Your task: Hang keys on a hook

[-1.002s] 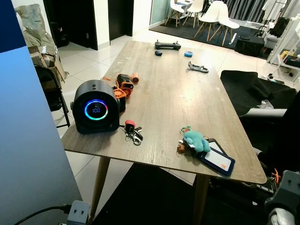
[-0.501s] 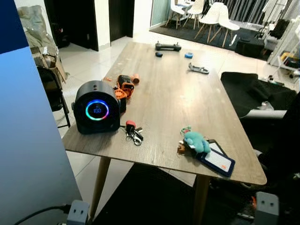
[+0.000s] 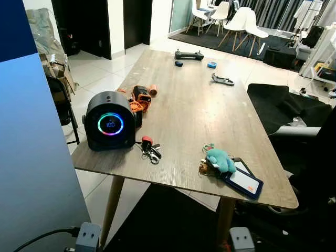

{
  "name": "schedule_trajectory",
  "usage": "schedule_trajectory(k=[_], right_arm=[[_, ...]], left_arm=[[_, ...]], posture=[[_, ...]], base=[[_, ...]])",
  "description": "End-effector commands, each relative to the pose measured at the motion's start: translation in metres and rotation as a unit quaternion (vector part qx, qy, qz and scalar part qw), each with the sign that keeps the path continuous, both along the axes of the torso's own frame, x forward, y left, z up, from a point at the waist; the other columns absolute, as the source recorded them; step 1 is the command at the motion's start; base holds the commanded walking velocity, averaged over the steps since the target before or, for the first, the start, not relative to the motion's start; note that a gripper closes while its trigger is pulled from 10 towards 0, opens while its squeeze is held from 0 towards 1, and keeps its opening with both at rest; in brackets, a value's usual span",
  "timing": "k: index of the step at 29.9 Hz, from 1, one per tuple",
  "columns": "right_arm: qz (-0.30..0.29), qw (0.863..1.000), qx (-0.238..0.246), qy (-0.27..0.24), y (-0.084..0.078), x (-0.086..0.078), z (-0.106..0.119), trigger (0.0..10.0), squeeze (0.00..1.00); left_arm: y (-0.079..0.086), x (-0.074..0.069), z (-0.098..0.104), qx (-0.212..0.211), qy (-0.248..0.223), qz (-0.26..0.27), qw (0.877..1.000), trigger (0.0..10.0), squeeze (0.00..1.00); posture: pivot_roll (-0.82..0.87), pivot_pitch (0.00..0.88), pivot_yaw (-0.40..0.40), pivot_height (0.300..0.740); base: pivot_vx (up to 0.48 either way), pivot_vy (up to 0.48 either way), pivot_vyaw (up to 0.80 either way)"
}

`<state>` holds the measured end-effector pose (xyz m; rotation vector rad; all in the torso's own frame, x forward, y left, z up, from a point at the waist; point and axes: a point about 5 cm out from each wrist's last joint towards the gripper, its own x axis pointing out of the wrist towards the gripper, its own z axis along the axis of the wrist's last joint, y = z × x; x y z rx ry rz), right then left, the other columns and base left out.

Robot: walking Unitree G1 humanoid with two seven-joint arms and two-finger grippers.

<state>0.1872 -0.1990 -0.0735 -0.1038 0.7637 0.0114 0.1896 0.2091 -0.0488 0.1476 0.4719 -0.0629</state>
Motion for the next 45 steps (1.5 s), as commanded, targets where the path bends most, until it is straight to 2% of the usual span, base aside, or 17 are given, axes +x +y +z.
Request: schedule_trajectory(k=[1,8,20,45], right_arm=[[0.003,1.000,-0.006,0.017,-0.002,-0.006,-0.003,10.0,0.00],[0.034,0.999,-0.018,0.022,0.003,-0.005,-0.004,10.0,0.00],[0.054,0.998,-0.018,0.018,0.014,0.001,-0.003,10.0,0.00],[0.066,0.998,-0.016,0.013,0.021,0.006,-0.001,10.0,0.00]], left_arm=[[-0.001,-0.005,-0.004,0.001,0.014,-0.002,1.000,10.0,0.00],[-0.001,-0.006,-0.005,0.001,0.017,-0.002,1.000,10.0,0.00],[-0.002,-0.006,-0.006,0.002,0.019,-0.003,1.000,10.0,0.00],[0.000,-0.006,-0.006,-0.003,0.024,0.003,1.000,10.0,0.00]], posture=[[0.11,0.050,-0.076,0.740],[0.11,0.051,-0.076,0.740],[0.12,0.049,-0.079,0.740],[0.12,0.048,-0.076,0.740]], base=[[0.000,0.000,0.00],[0.000,0.000,0.14],[0.000,0.000,0.80],[0.000,0.000,0.80]])
